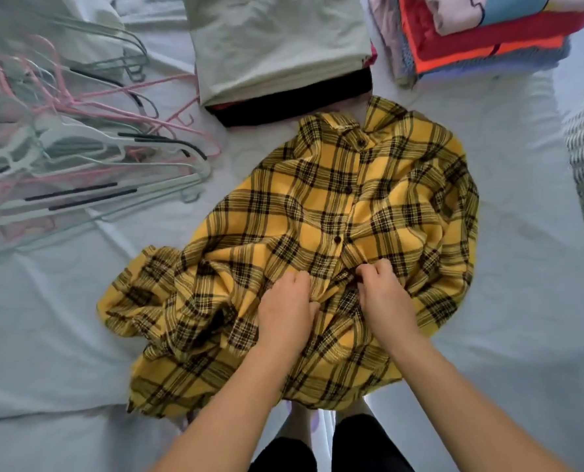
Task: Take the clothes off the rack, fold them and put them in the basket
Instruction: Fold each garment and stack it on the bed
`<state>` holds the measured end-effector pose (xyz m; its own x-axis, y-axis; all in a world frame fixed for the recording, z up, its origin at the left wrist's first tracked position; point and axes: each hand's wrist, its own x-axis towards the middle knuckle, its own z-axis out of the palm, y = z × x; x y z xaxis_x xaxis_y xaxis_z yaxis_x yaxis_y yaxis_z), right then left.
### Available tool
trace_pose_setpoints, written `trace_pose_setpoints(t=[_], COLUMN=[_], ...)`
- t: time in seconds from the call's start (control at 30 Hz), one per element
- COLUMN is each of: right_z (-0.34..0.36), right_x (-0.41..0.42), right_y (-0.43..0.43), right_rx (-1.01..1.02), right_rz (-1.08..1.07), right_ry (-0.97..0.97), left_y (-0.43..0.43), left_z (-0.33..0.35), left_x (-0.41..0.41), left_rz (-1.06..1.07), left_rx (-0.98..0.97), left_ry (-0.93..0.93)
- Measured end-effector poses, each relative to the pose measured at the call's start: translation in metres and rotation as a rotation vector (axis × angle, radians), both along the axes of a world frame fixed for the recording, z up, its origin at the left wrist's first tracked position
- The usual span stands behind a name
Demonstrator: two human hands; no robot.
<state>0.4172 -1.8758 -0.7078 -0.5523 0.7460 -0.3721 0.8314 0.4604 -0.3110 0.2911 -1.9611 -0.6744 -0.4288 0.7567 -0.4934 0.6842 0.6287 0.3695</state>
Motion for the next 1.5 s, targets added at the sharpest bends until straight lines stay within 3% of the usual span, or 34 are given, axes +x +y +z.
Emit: trace_pose_setpoints(t=[0.1,0.3,0.53,0.73,1.0,1.23,1.5], right_z=[-0.006,-0.002,0.031,0.029,0.027,0.028,0.035], right_x=[0.004,0.005,-0.013,-0.028,-0.023,-0.024,-0.029], right_y=[0.004,0.014,-0.002,-0.028,-0.032,-0.029,-0.025], right_rx=[0.024,-0.076,-0.429,-0.474,-0.542,-0.579,-0.492], right_rz=[-0.035,0.039,-0.201,-0.382,-0.537,-0.554,-0.496], right_ry=[-0.049,-0.072,0.223,0.344,0.418,0.437,0.384], left_y=[0.004,-0.003,-0.001,-0.012,-0.008,-0.007,0.003], left_z=[-0.014,-0.013,-0.014,-0.006,-0.005,-0.005,-0.001], left_x=[0.000,0.004,0.003,0.000,-0.006,-0.014,-0.012], left_rz=[0.051,0.323,0.460,0.571,0.361,0.372,0.287], left_rx=[-0.024,0.069,0.102,0.212,0.134,0.099,0.155], left_ry=[-0.035,-0.341,-0.458,-0.499,-0.473,-0.661,-0.545])
